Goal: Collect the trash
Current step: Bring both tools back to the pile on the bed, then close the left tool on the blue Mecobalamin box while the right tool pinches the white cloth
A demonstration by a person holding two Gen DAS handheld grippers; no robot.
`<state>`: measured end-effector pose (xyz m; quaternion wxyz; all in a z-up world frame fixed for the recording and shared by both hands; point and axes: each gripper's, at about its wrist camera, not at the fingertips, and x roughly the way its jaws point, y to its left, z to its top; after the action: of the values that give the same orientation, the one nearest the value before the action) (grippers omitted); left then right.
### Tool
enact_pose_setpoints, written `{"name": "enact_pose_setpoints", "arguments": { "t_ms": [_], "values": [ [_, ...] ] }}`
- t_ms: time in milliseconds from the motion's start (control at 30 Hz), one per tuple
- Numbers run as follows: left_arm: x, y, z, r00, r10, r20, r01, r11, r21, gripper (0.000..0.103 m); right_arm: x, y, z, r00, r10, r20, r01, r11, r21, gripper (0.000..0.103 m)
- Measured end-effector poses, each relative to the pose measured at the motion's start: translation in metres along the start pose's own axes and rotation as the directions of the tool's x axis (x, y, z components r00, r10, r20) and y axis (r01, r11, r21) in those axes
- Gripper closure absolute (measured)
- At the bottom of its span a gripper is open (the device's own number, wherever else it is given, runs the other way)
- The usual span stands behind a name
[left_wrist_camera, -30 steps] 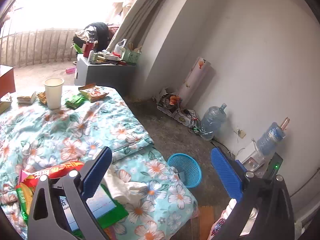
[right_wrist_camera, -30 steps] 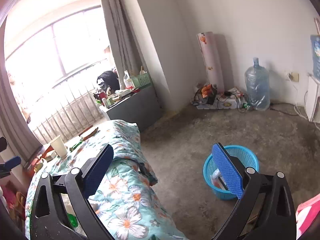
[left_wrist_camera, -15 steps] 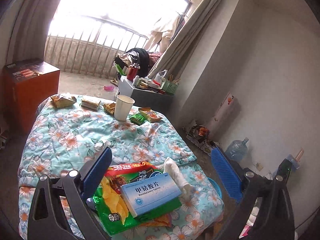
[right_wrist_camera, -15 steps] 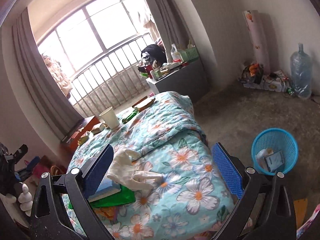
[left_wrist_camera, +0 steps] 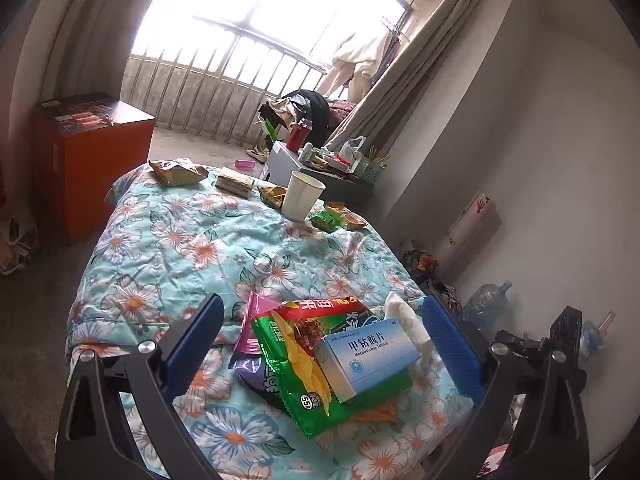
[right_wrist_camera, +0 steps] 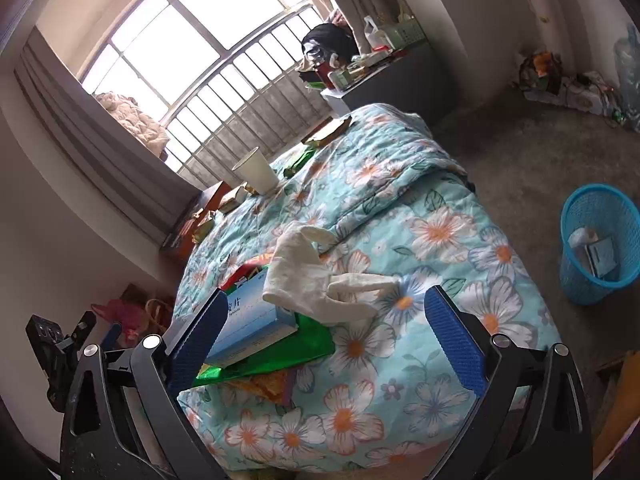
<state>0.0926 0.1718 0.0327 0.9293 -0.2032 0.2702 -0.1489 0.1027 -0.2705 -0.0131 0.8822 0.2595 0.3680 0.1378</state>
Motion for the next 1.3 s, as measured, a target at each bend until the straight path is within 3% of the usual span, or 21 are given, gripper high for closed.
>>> {"name": "enact_pose_setpoints", "arguments": {
  "t_ms": [233,467,567,767,933,1133,1300],
  "values": [
    [0.020,0.007,-0.011,0.997,-0.050,-0.056,0.050,0.999,0.002,0.006,0.016,0.014,0.002,0.998,0.039,-0.046,-0.039,0.999,-0.011,0.009],
    [0.052,-0.007,-0.027,0.988,-0.050,-0.149,0.066,0.992,0.111,0.006,0.052,0.037,0.021,0.992,0.064,-0.105,-0.069,0.996,-0.050,0.010],
    [0.062,-0.014,-0.032,0.983,-0.052,-0.176,0.079,0.986,0.148,0.006,0.074,0.049,0.024,0.989,0.033,-0.146,-0.047,0.994,-0.095,0.016],
    [0.072,-0.032,-0.036,0.976,-0.065,-0.208,0.120,0.957,0.264,0.006,0.108,0.050,0.025,0.978,-0.017,-0.210,-0.005,0.994,-0.107,0.043],
    [0.091,-0.048,-0.026,0.954,-0.101,-0.281,0.200,0.915,0.350,0.006,0.113,0.033,0.023,0.972,0.003,-0.233,-0.015,0.999,-0.049,0.095],
    [0.122,-0.068,-0.016,0.924,-0.111,-0.366,0.277,0.854,0.440,0.006,0.091,0.000,0.026,0.982,0.006,-0.188,0.000,1.000,0.028,0.098],
    [0.151,-0.082,-0.018,0.885,-0.096,-0.455,0.337,0.807,0.485,0.006,0.072,-0.036,0.018,0.982,-0.007,-0.190,0.026,0.995,0.099,0.098]
  ]
}}
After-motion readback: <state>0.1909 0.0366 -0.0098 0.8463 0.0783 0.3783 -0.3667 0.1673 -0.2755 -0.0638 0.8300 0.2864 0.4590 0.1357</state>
